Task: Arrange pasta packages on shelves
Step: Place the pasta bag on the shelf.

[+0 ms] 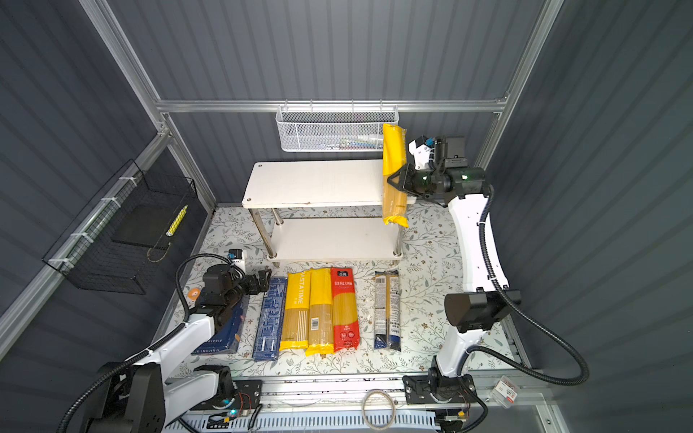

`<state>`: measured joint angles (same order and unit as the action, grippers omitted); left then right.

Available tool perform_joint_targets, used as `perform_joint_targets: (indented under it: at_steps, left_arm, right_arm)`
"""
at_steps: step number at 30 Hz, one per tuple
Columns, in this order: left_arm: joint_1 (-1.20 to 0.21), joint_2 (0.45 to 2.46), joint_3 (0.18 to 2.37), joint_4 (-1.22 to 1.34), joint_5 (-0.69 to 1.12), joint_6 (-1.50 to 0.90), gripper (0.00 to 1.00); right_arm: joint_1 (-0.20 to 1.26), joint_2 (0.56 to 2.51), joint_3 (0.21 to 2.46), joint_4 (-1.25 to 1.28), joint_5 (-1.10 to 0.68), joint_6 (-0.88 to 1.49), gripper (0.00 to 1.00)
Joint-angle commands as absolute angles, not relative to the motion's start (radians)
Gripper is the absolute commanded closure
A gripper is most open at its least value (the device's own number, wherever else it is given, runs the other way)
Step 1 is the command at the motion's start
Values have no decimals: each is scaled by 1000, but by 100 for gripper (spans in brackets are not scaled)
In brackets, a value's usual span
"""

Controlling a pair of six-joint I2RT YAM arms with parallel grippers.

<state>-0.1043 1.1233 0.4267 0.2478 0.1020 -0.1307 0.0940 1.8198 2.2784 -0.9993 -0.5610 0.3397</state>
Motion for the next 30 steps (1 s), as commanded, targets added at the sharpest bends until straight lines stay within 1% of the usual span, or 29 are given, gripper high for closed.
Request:
perform_joint_targets:
  at_steps: [1, 6, 9, 16, 20, 21, 22, 25, 28, 30]
  left_arm:
    - [-112, 1113, 453, 233, 103, -106, 1]
    - [-113, 1113, 453, 233, 100, -106, 1]
    - [-112, 1110, 451, 231, 97, -104, 1]
    - [-111, 1107, 449, 230, 95, -105, 1]
    - [-112, 1108, 451, 229, 95, -105, 1]
    - [-112, 1108, 451, 229, 94, -105, 1]
    - [-112, 1108, 451, 229, 95, -105, 1]
    - [-112, 1106, 449, 230, 94, -104, 1]
    - [-112, 1103, 448, 230, 92, -105, 1]
    - [-112, 1101, 448, 230, 91, -105, 1]
  right_arm:
    - [83, 1836, 2309, -941, -563, 317, 69]
    - [71, 1841, 2310, -943, -560, 324, 64]
    - [69, 1840, 2310, -938, -560, 330, 63]
    - [69, 1796, 2294, -891, -578, 340, 53]
    - [72, 1711, 2228, -807, -567, 341, 40]
    - [75, 1684, 2206, -780, -556, 341, 36]
    - [80, 1660, 2179, -754, -549, 339, 34]
    - [123, 1596, 2108, -683, -513, 321, 34]
    - [206, 1562, 2048, -627, -456, 305, 33]
    - [257, 1554, 2016, -590, -425, 313, 30]
